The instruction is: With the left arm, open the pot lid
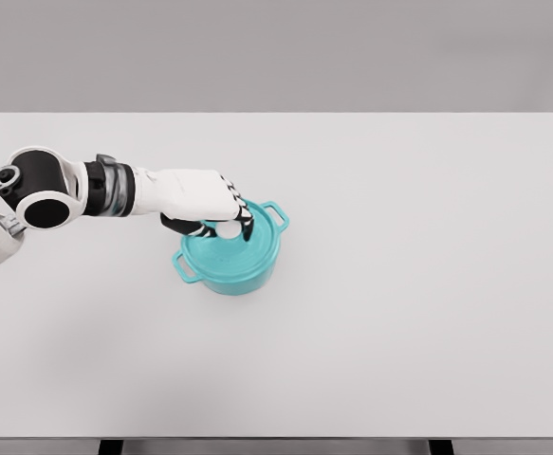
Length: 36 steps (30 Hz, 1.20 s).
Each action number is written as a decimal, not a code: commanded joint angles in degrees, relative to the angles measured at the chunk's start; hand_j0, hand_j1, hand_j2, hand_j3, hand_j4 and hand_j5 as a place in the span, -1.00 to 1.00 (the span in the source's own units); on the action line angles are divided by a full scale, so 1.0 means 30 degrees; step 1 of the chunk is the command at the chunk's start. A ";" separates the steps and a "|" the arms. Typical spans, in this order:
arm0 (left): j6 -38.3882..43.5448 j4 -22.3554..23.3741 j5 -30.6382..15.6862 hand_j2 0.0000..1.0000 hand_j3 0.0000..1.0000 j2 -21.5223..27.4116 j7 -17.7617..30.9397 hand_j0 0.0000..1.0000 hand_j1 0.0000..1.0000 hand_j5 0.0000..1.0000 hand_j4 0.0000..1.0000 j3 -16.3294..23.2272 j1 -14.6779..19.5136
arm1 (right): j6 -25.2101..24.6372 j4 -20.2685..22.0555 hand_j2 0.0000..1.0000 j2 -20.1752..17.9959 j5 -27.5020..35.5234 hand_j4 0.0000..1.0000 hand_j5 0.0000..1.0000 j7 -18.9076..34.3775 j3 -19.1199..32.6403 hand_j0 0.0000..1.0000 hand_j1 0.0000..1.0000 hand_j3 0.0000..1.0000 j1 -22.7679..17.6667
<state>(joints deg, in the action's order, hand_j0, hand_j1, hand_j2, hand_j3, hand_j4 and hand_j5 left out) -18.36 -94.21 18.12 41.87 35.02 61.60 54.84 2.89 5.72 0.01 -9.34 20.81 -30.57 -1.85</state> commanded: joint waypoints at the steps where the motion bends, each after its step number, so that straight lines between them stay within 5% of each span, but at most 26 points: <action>1: -0.0004 -0.0003 -0.0035 -0.05 -0.05 0.0017 -0.0005 -0.05 -0.05 -0.05 -0.05 0.0003 0.0000 | 0.0004 -0.0001 1.00 -0.0002 0.0008 1.00 1.00 0.0007 -0.0005 1.00 1.00 1.00 0.0000; 9: -0.0238 -0.0032 -0.0064 -0.24 -0.24 0.0310 -0.0005 -0.24 -0.24 -0.24 -0.24 -0.0026 0.0380 | 0.0004 -0.0001 1.00 -0.0002 0.0008 1.00 1.00 0.0007 -0.0005 1.00 1.00 1.00 0.0000; 20: -0.1088 -0.0033 0.0578 -0.23 -0.23 0.4820 -0.0005 -0.23 -0.23 -0.23 -0.23 -0.0114 0.0967 | 0.0004 -0.0001 1.00 -0.0002 0.0008 1.00 1.00 0.0007 -0.0005 1.00 1.00 1.00 0.0000; 25: -0.1029 0.1753 0.1985 -0.19 -0.19 0.5290 -0.0005 -0.19 -0.19 -0.19 -0.19 -0.0085 0.0762 | 0.0004 -0.0001 1.00 -0.0002 0.0008 1.00 1.00 0.0007 -0.0005 1.00 1.00 1.00 0.0000; 28: -0.1029 0.2808 0.2396 0.06 0.06 0.5261 -0.0005 0.06 0.06 0.06 0.06 -0.0055 0.0703 | 0.0004 -0.0001 1.00 -0.0002 0.0008 1.00 1.00 0.0007 -0.0005 1.00 1.00 1.00 0.0000; 31: -0.1029 0.3278 0.2455 0.96 0.96 0.5114 -0.0005 0.96 0.96 0.96 0.96 -0.0055 0.0439 | 0.0004 -0.0001 1.00 -0.0002 0.0008 1.00 1.00 0.0007 -0.0005 1.00 1.00 1.00 0.0000; 36: -0.1029 0.3278 0.2455 1.00 1.00 0.4968 -0.0005 1.00 1.00 1.00 1.00 -0.0026 0.0059 | 0.0004 -0.0001 1.00 -0.0002 0.0008 1.00 1.00 0.0007 -0.0005 1.00 1.00 1.00 0.0000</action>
<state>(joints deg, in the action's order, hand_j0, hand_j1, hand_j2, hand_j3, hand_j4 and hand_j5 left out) -21.52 -84.61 25.47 56.86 35.02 61.56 55.02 2.89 5.72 0.01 -9.34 20.81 -30.57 -1.85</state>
